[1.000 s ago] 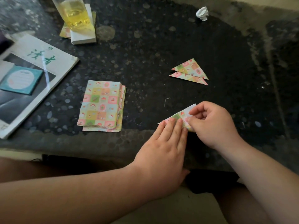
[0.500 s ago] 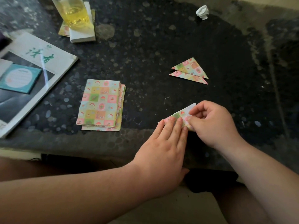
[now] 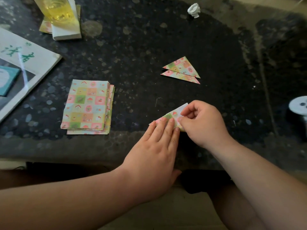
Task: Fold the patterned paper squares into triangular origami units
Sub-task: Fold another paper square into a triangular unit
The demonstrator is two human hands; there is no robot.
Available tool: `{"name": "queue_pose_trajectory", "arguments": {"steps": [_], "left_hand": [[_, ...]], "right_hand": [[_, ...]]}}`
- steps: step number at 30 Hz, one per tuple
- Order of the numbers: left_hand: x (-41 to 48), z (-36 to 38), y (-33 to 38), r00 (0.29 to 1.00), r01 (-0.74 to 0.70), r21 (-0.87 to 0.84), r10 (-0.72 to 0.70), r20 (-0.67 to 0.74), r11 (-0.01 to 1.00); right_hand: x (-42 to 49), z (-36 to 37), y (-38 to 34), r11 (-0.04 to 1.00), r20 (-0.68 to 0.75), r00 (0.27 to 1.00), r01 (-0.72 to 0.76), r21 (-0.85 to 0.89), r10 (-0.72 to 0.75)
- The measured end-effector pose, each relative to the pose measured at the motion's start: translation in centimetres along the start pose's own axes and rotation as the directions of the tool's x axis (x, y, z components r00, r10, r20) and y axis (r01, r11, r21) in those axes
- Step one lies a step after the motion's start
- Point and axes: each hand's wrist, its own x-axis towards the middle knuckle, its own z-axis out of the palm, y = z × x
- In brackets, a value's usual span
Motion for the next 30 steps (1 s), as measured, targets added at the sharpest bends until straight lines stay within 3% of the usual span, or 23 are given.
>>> {"name": "queue_pose_trajectory", "arguments": {"steps": [17, 30], "left_hand": [[0.0, -1.7, 0.6, 0.993, 0.022, -0.027, -0.019, 0.117, 0.999], [0.1, -1.7, 0.5, 0.991, 0.018, -0.022, -0.015, 0.132, 1.000]], "right_hand": [[-0.3, -0.1, -0.2, 1.000, -0.013, 1.000, 0.007, -0.009, -0.007], [-0.2, -0.1, -0.4, 0.999, -0.010, 1.000, 0.005, -0.034, -0.006]]}}
